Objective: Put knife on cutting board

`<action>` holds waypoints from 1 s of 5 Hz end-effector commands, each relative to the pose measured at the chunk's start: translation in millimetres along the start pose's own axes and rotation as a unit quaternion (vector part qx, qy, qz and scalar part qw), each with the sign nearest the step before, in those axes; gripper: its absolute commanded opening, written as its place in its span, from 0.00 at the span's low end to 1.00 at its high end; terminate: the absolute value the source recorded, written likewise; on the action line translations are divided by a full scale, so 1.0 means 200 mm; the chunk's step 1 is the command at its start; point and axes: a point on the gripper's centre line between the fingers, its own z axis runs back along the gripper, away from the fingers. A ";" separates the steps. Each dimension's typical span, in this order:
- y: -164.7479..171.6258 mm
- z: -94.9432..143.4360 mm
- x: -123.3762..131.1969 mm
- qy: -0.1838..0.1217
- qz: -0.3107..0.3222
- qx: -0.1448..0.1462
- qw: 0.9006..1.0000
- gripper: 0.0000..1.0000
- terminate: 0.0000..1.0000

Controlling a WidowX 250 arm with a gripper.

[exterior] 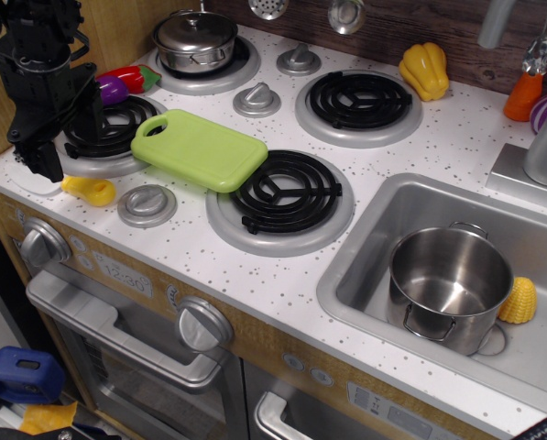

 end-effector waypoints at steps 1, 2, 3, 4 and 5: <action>0.00 0.00 0.00 0.000 0.000 0.000 1.000 1.00 0.00; 0.00 -0.05 -0.01 0.008 0.002 -0.003 1.000 1.00 0.00; 0.00 -0.10 -0.03 0.019 0.003 -0.009 1.000 1.00 0.00; 0.00 -0.15 -0.05 0.033 0.007 -0.012 0.999 1.00 0.00; 0.01 -0.17 -0.06 0.042 0.010 -0.010 0.999 1.00 0.00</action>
